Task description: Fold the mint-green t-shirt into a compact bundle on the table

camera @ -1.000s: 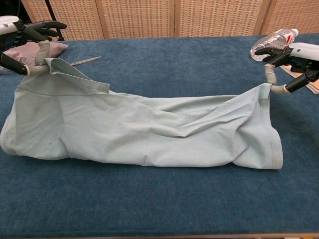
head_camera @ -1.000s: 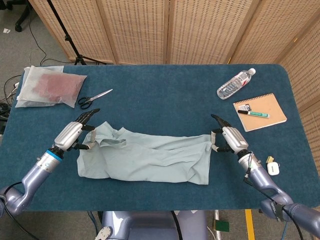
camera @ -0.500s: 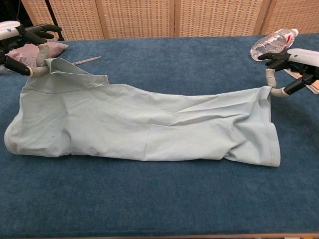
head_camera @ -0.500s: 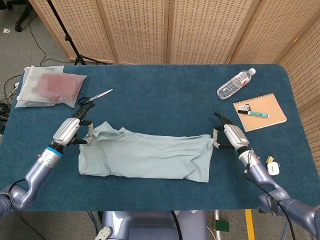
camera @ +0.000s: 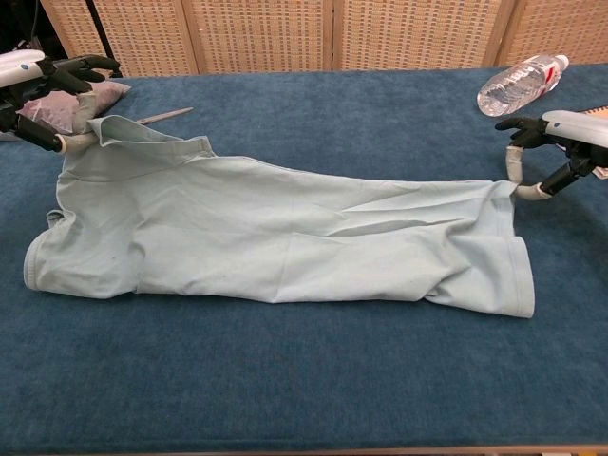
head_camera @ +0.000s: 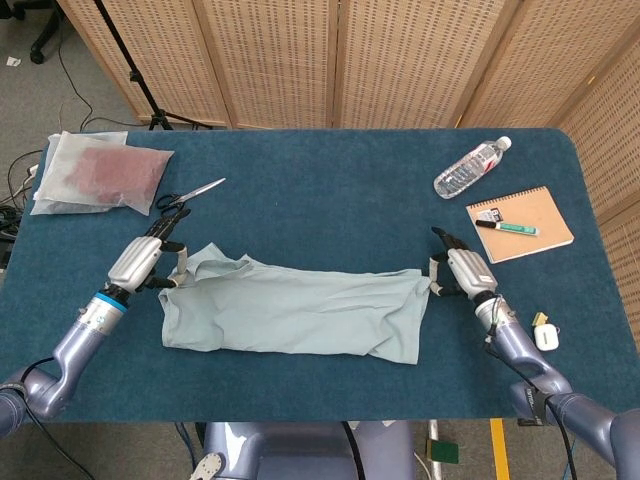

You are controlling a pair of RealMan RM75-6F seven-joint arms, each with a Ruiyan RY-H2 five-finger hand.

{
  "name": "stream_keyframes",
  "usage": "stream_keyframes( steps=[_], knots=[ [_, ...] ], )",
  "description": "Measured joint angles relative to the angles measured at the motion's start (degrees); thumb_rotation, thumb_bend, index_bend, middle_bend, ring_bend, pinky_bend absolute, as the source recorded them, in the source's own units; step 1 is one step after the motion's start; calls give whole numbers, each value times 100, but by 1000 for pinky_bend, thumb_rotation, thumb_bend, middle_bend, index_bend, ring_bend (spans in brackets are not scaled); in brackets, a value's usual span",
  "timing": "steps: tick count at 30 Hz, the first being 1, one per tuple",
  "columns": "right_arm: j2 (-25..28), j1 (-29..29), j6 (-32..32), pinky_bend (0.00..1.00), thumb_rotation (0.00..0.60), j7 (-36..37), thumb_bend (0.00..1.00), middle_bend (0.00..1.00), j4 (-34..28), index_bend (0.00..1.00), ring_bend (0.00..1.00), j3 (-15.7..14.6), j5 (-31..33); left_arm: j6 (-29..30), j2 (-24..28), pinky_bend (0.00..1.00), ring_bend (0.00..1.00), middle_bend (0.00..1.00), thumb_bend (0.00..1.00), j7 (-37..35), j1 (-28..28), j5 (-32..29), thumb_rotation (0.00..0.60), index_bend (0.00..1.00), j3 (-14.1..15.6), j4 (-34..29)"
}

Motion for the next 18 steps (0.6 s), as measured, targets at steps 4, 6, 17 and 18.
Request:
stream_keyframes(
  steps=[4, 6, 17, 18],
  knots=[
    [32, -34, -2, 70, 600, -528, 0, 0, -76, 0, 0, 63, 188, -32, -8, 0, 0, 0, 512, 16, -1, -6, 600, 743, 1, 7],
    [80, -58, 16, 70, 600, -756, 0, 0, -190, 0, 0, 94, 269, -59, -11, 0, 0, 0, 511, 32, -1, -11, 600, 743, 6, 10],
    [682, -322, 604, 70, 600, -1542, 0, 0, -1390, 0, 0, 312, 511, -231, -108, 0, 0, 0, 511, 214, -1, -159, 600, 743, -35, 155],
    [748, -355, 661, 70, 600, -1571, 0, 0, -1504, 0, 0, 318, 507, -260, -129, 0, 0, 0, 511, 245, -3, -178, 600, 743, -39, 184]
  ],
)
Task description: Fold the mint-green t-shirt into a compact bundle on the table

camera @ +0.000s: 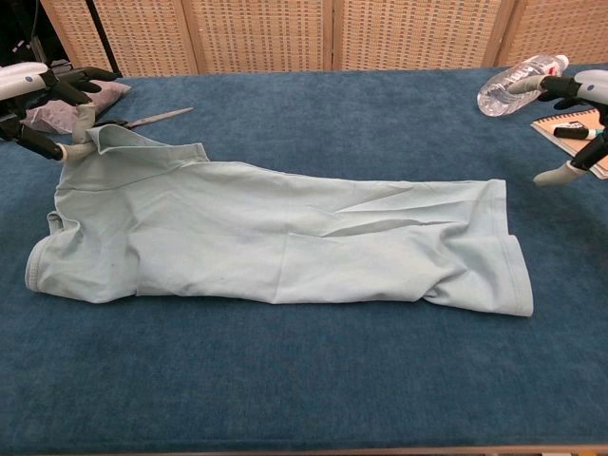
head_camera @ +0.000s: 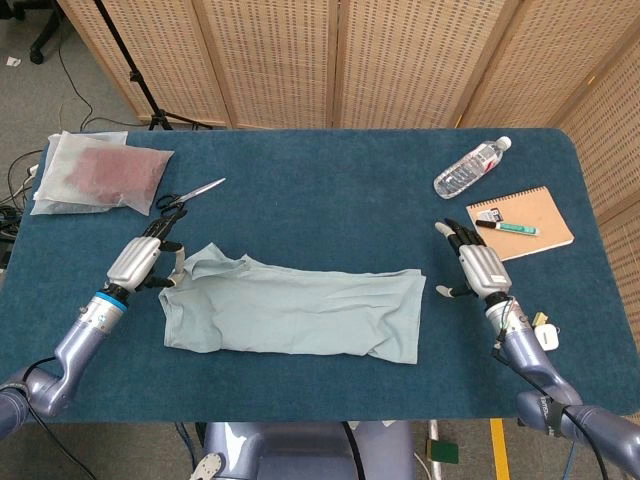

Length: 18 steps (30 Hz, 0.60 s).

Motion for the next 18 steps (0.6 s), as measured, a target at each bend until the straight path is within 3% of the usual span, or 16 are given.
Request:
stream_keyframes(
  steps=[7, 16, 18],
  knots=[
    [625, -339, 467, 69, 600, -136, 0, 0, -874, 0, 0, 10, -69, -168, -128, 0, 0, 0, 511, 357, 14, -257, 600, 743, -89, 142],
    [933, -630, 761, 69, 600, -131, 0, 0, -1184, 0, 0, -71, -176, -449, -237, 0, 0, 0, 507, 865, 38, -637, 600, 743, -227, 174],
    [998, -712, 855, 69, 600, -134, 0, 0, -1233, 0, 0, -102, -208, -497, -264, 0, 0, 0, 489, 1059, 52, -781, 600, 659, -279, 178]
  ],
)
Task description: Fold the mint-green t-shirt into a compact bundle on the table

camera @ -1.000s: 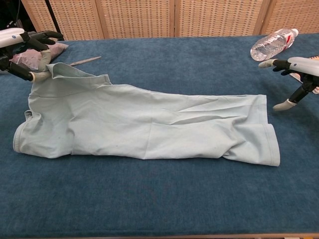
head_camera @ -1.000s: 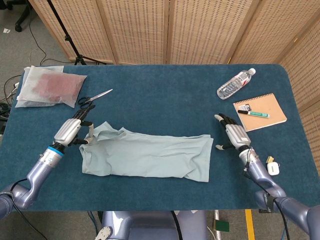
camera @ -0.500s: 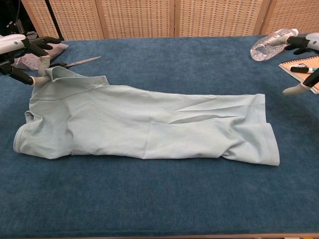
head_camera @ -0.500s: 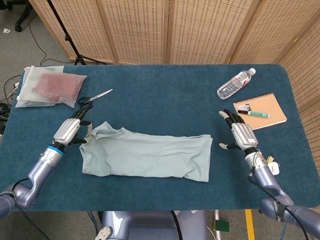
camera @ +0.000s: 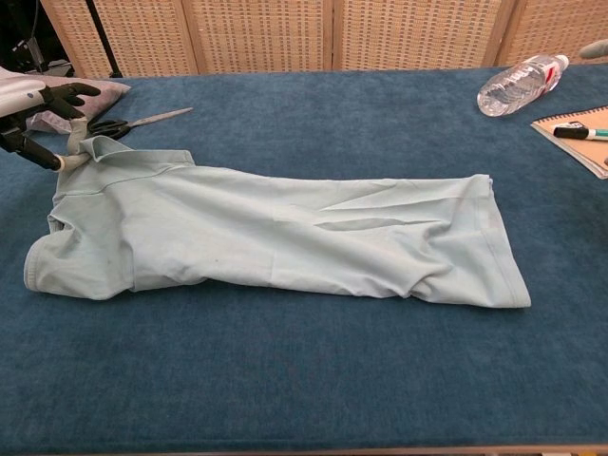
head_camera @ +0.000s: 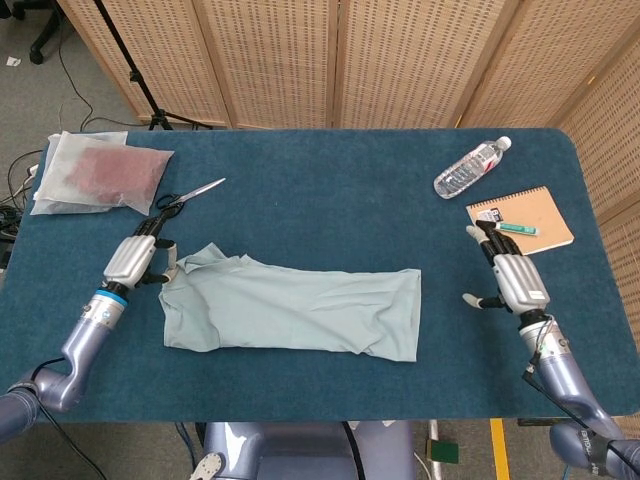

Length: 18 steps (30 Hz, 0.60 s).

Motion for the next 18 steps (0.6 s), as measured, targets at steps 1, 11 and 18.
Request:
stream_keyframes(
  steps=[1, 11, 18],
  knots=[
    [35, -44, 52, 70, 600, -10, 0, 0, -32, 0, 0, -16, -20, -26, -10, 0, 0, 0, 461, 97, 6, -67, 600, 470, -23, -4],
    [161, -233, 259, 70, 600, -19, 0, 0, -187, 0, 0, -62, -117, -415, 85, 0, 0, 0, 55, 790, 40, -572, 600, 0, -207, -278],
    [154, -275, 289, 70, 600, -4, 0, 0, -169, 0, 0, -62, -141, -140, 26, 0, 0, 0, 0, 575, 88, -379, 600, 0, -244, -225]
  ],
)
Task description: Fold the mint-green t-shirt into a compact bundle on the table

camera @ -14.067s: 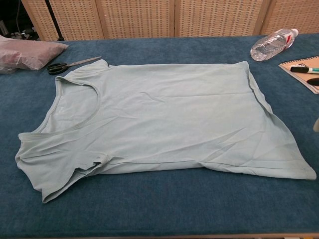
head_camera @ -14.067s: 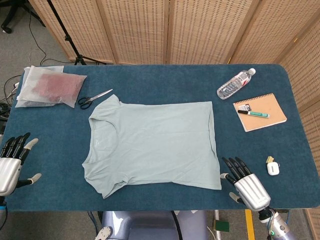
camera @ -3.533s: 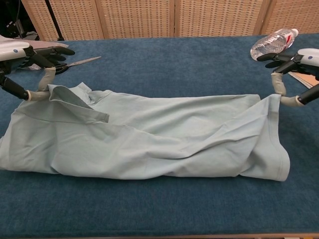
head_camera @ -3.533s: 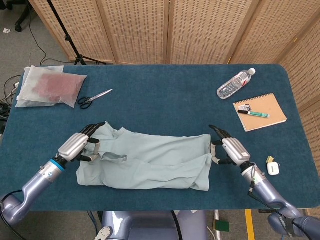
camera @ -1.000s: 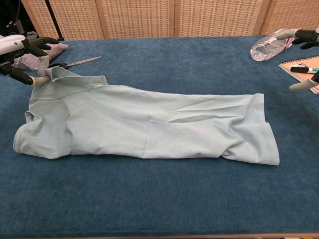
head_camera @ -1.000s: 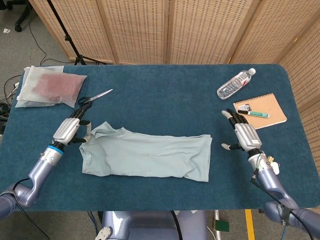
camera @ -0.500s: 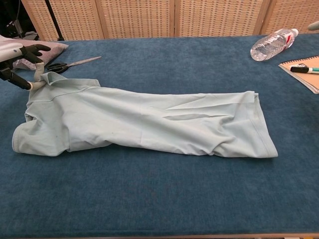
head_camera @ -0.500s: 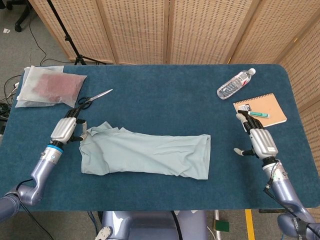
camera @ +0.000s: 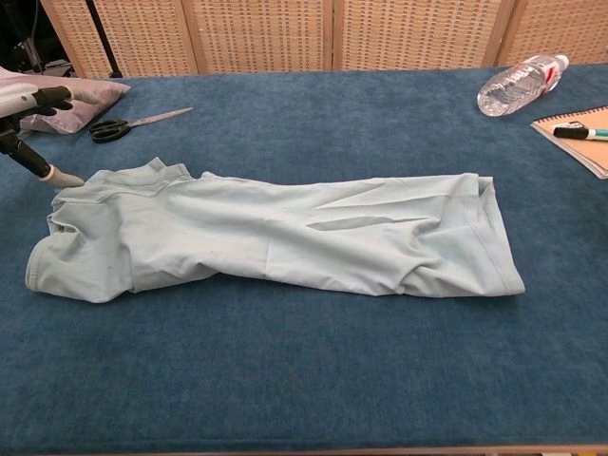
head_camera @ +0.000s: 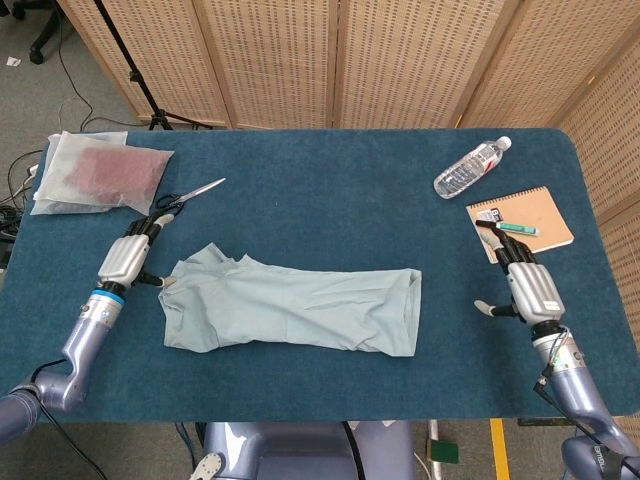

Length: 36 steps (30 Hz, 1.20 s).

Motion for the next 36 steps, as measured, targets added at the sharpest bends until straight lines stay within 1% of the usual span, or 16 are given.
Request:
stream_keyframes(
  steps=[5, 10, 13, 19, 27, 29, 31, 36],
  knots=[
    [1, -23, 23, 70, 600, 0, 0, 0, -2, 0, 0, 6, -22, 183, -34, 0, 0, 0, 0, -248, 31, 278, 600, 0, 43, 116],
    [28, -52, 81, 70, 600, 4, 0, 0, -52, 0, 0, 14, -58, 307, -26, 0, 0, 0, 0, -284, 54, 359, 600, 0, 41, 129],
    [70, -97, 174, 69, 600, -16, 0, 0, -144, 0, 0, -2, -125, 436, 48, 0, 0, 0, 0, -366, 89, 529, 600, 0, 100, 68],
    [173, -198, 329, 70, 600, -78, 0, 0, -373, 0, 0, -43, -234, 907, 300, 0, 0, 0, 0, -704, 214, 1131, 600, 0, 377, -90],
    [312, -436, 603, 70, 600, -100, 0, 0, -644, 0, 0, -164, -394, 1773, 584, 0, 0, 0, 0, -1127, 495, 2000, 600, 0, 922, -168],
    [326, -482, 645, 70, 600, -74, 0, 0, -659, 0, 0, -182, -413, 1937, 616, 0, 0, 0, 14, -1165, 564, 2189, 600, 0, 1077, -89],
    [341, -511, 671, 70, 600, -46, 0, 0, -662, 0, 0, -189, -427, 1992, 611, 0, 0, 0, 40, -1134, 597, 2266, 600, 0, 1141, 37],
    [340, -541, 712, 70, 600, -21, 0, 0, -641, 0, 0, -168, -441, 2004, 504, 0, 0, 0, 91, -1047, 605, 2464, 600, 8, 1316, 576]
  ],
)
